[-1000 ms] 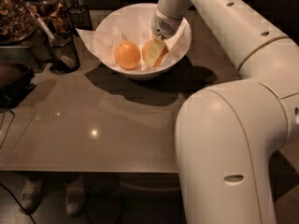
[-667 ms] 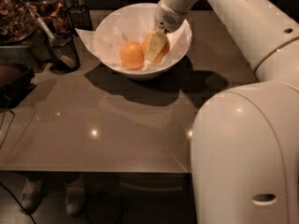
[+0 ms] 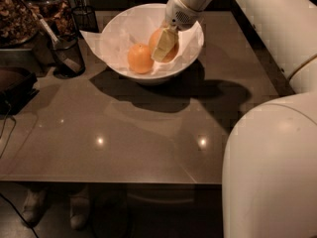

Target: Pick orange from white bowl

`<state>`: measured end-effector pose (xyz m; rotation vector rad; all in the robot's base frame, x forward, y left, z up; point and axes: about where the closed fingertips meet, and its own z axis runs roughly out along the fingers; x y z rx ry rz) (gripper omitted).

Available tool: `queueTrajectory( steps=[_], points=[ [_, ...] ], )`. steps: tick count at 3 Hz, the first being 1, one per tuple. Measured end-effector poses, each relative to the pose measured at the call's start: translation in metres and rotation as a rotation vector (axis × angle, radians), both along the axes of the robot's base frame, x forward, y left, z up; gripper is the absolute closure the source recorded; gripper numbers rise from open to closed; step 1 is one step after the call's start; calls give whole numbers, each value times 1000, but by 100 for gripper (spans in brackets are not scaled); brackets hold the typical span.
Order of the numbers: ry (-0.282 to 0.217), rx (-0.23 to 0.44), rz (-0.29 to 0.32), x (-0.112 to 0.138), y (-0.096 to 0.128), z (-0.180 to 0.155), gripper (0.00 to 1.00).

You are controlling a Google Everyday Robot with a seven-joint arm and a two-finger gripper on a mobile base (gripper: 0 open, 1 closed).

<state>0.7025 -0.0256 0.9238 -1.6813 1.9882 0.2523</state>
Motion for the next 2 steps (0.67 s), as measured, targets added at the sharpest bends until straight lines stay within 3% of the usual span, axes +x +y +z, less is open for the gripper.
queueTrajectory(
  steps=[2],
  points=[
    [-15, 65, 118, -40, 34, 39, 100]
  ],
)
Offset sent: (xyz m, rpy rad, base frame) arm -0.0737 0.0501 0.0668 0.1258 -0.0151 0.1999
